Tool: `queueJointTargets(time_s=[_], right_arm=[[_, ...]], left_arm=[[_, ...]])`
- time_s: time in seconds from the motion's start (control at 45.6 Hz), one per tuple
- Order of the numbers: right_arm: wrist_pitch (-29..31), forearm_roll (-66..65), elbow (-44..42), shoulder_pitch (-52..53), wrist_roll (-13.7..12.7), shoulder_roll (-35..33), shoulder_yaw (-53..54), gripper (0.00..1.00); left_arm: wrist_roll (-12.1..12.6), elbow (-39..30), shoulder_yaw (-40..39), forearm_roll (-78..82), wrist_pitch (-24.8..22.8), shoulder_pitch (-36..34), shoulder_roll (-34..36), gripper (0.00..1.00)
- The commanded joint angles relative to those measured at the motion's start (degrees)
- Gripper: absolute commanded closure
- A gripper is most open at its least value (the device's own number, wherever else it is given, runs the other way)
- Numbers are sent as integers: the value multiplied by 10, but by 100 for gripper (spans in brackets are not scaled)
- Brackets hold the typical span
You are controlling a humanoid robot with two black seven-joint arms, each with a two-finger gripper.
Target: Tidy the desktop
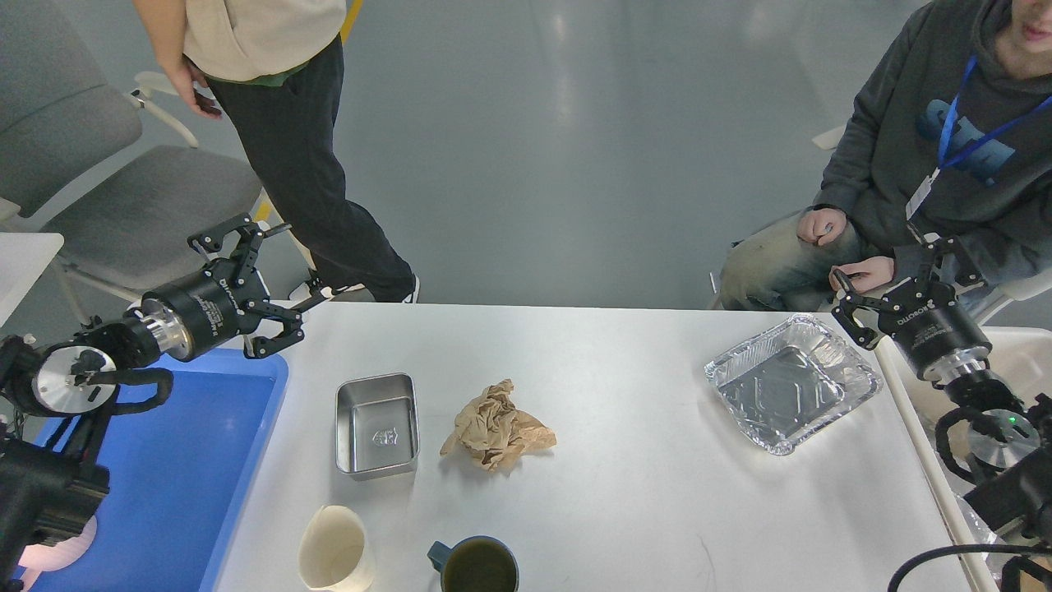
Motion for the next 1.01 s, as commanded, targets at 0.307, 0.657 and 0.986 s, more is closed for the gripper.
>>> queueJointTargets(time_s=[0.307, 0.657, 0.986], right_arm=[[0, -1, 1, 0, 0, 3, -3, 0], [0, -2, 1, -2, 0, 3, -4, 0], [0, -2, 1, 0, 0, 3, -4, 0]], left_arm=[[150, -175, -350, -7, -233, 188, 193, 3], [175, -77, -378, -35, -283, 214, 215, 4], [174, -59, -326, 19, -180, 127, 214, 3]])
